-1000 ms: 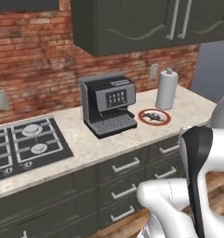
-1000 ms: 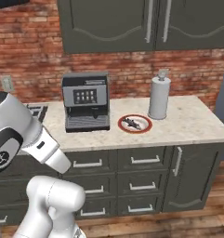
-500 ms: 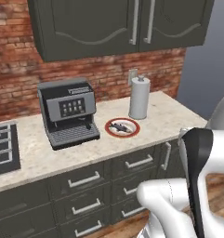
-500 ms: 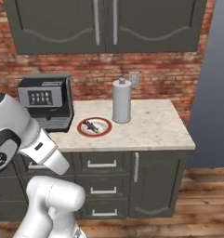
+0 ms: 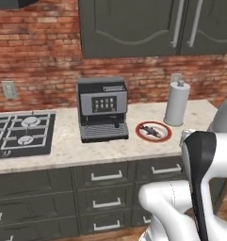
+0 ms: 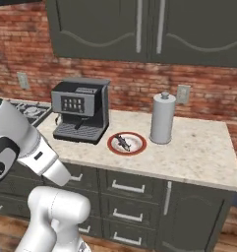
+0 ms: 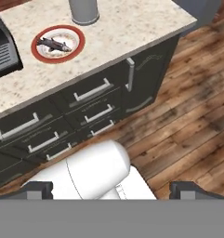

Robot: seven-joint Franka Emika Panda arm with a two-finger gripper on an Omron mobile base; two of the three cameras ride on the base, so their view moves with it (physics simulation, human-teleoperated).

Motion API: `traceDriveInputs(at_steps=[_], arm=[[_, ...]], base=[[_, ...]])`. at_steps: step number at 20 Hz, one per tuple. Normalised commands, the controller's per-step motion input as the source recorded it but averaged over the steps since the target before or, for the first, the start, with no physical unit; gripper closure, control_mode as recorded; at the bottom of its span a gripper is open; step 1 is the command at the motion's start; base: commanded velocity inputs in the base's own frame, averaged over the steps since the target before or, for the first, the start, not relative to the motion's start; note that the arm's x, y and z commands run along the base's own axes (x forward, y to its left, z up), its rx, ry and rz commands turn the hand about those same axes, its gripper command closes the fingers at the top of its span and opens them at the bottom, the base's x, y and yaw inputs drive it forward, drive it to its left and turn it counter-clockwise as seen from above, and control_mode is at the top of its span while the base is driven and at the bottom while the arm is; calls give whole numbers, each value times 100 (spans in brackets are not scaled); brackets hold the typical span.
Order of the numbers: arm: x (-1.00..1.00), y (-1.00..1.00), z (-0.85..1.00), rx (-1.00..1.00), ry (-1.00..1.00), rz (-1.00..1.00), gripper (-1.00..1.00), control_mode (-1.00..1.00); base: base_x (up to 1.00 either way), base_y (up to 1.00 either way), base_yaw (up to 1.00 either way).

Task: Pick up the knife from the drawer and place it on the cutting board. Then place the meat from the plate to the cutting board.

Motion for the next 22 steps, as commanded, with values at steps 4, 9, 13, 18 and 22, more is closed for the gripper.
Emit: traceDriveInputs(at_steps=[4, 9, 13, 18, 22], arm=[[0, 0, 0, 0, 0, 0, -100, 100], [0, 0, 0, 0, 0, 0, -100, 100], [0, 0, 0, 0, 0, 0, -100, 100], [0, 0, 0, 0, 0, 0, -100, 100], [0, 0, 0, 0, 0, 0, -100, 100]], base=[[22, -35, 39], [17, -58, 17], [49, -30, 17], [78, -13, 18], [82, -40, 26]])
